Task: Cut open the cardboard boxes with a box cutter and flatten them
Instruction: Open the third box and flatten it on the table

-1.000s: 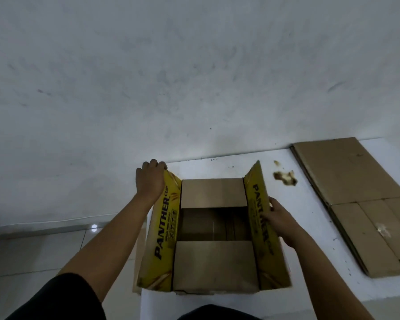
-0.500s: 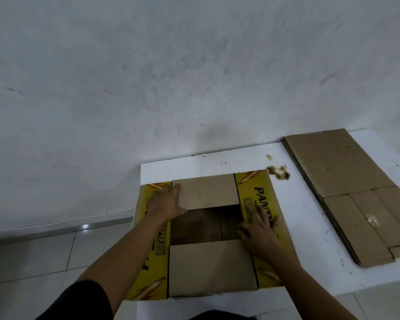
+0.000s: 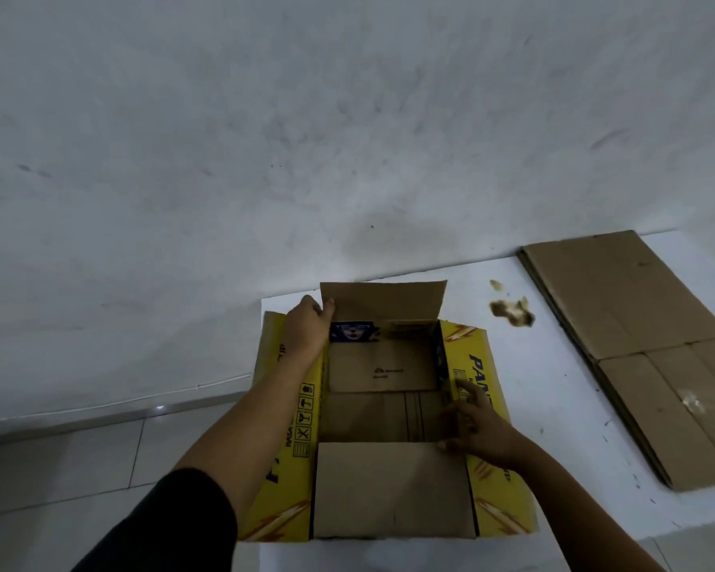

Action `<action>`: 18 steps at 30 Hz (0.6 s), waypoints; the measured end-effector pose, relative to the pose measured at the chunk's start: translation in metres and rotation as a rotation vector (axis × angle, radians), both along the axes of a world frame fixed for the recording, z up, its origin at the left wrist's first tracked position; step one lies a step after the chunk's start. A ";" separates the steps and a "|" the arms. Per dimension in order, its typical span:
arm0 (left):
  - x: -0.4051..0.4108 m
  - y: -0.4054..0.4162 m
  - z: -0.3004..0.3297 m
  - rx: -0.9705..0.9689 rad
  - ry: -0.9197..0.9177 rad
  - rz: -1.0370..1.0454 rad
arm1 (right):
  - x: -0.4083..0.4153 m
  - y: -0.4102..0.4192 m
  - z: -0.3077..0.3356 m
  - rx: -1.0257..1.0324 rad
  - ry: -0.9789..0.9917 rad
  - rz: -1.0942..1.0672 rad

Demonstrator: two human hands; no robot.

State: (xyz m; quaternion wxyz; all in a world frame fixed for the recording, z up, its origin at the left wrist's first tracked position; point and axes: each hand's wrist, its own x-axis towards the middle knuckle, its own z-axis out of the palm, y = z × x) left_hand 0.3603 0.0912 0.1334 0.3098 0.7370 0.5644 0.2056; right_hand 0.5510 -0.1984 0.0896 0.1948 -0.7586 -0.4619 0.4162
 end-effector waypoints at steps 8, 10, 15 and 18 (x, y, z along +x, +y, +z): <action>0.003 -0.020 -0.045 0.201 0.458 -0.514 | -0.013 0.001 0.004 -0.041 -0.124 0.090; 0.004 -0.025 -0.053 0.193 0.596 -0.599 | -0.020 0.001 0.006 -0.125 -0.178 0.163; 0.005 -0.009 -0.065 0.165 0.735 -0.569 | -0.028 0.015 0.005 -0.098 -0.392 0.164; 0.000 0.009 -0.068 0.212 0.810 -0.576 | -0.025 0.041 0.014 -0.040 -0.548 0.125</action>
